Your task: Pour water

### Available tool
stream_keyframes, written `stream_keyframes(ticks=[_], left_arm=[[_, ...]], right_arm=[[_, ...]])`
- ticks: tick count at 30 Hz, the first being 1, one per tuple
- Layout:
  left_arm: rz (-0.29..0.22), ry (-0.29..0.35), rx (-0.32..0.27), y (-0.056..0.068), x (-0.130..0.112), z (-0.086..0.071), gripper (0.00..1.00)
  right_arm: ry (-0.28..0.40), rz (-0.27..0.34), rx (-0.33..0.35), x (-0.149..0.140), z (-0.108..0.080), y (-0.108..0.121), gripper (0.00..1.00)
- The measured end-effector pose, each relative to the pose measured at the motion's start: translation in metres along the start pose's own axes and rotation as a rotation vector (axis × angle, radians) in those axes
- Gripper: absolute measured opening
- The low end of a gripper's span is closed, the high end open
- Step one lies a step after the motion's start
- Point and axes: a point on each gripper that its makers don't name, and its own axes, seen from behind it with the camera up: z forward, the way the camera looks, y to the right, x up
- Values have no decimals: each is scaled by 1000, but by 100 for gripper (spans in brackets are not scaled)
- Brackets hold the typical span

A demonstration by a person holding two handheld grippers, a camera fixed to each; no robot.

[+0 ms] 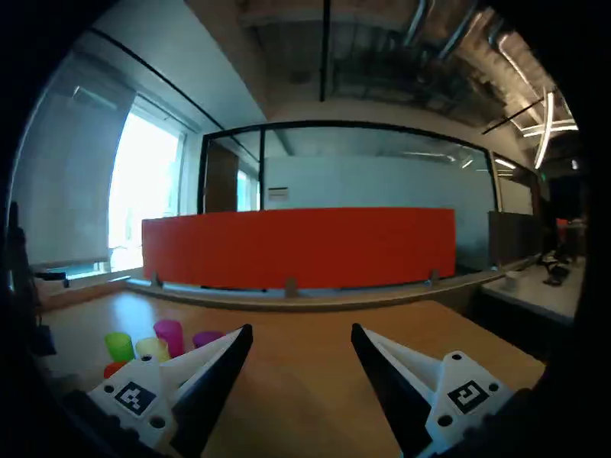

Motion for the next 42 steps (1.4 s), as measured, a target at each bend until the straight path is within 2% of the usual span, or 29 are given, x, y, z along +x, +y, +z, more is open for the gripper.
stream_keyframes(ticks=[5, 11, 14, 20, 26, 35, 42], left_arm=[[12, 16, 46, -5, -1, 0, 99], [-40, 42, 78, -11, 2, 2, 99], [-40, 58, 87, -12, 5, 2, 99], [-8, 72, 138, -16, 8, -1, 99], [-33, 101, 165, -17, 6, -4, 99], [-11, 85, 190, -18, -16, 0, 99], [-21, 67, 188, -19, -37, 0, 99]], right_arm=[[35, -10, -48, 6, -3, 5, 100], [29, -50, -73, 3, -2, 4, 100], [22, -58, -80, 0, -3, 5, 100], [3, -60, -119, -6, -2, 17, 100], [-5, -38, -132, -4, -2, 21, 100], [-26, -11, -158, -4, -8, 31, 100], [-32, -8, -174, -7, -9, 34, 100]])
